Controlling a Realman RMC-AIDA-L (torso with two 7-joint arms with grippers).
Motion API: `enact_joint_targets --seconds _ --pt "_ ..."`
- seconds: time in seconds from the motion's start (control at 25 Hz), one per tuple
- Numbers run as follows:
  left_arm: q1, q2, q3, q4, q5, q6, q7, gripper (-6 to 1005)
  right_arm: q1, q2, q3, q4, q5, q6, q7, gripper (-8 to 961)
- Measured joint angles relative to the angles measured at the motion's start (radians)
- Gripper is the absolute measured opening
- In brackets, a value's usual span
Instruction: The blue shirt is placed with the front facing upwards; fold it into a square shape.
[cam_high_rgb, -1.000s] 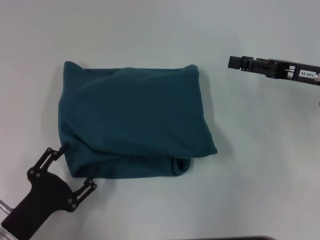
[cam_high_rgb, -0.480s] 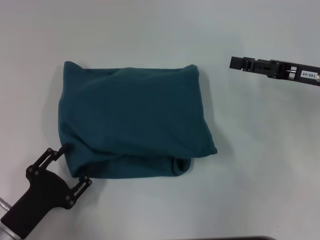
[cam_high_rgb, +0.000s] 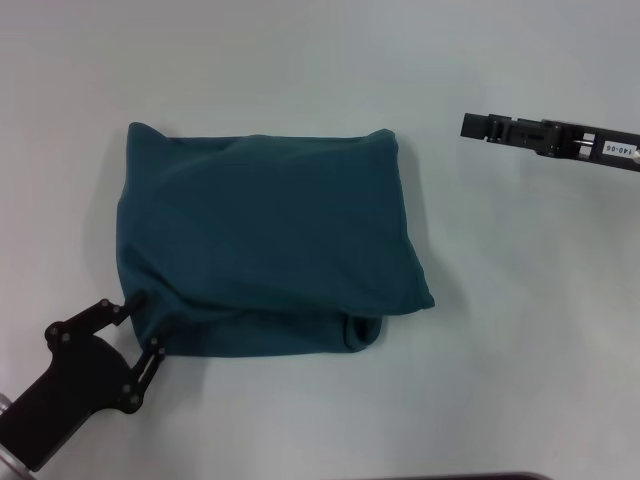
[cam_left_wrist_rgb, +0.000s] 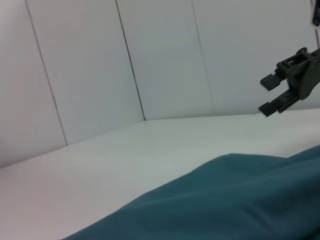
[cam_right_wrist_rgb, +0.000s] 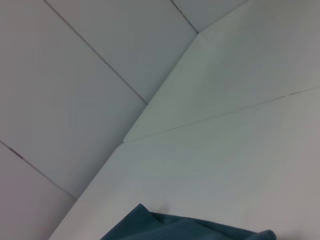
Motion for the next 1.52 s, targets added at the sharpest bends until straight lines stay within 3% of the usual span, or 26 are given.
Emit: enact_joint_targets --seconds 0.08,0.2,0.64,0.84,1.08,1.28,1.52 --pt "0.0 -0.003 -0.002 -0.001 -0.001 -0.011 0.013 467 0.002 0.0 -0.001 0.0 0.0 -0.003 0.0 852" --pt "0.0 -0.002 -0.002 0.001 0.002 -0.018 0.022 260 0.002 -0.001 -0.001 0.0 -0.001 -0.002 0.008 852" --pt "0.004 -0.002 -0.006 -0.001 -0.009 -0.011 0.023 79 0.005 -0.001 -0.001 0.0 -0.001 0.002 0.01 852" --pt "0.029 0.004 -0.027 -0.01 -0.01 0.073 -0.035 129 0.006 -0.001 -0.001 -0.003 -0.001 0.002 0.011 852" --pt "0.045 0.006 -0.049 -0.086 0.0 0.13 -0.295 189 0.008 -0.002 -0.001 -0.003 0.0 0.003 0.011 852" --pt "0.056 0.004 -0.055 -0.084 0.0 0.155 -0.311 239 0.008 -0.003 -0.001 -0.002 0.0 0.004 0.01 852" --pt "0.057 0.004 -0.023 -0.114 0.035 0.16 -0.38 411 0.008 -0.003 -0.001 0.0 0.0 0.005 0.006 852"
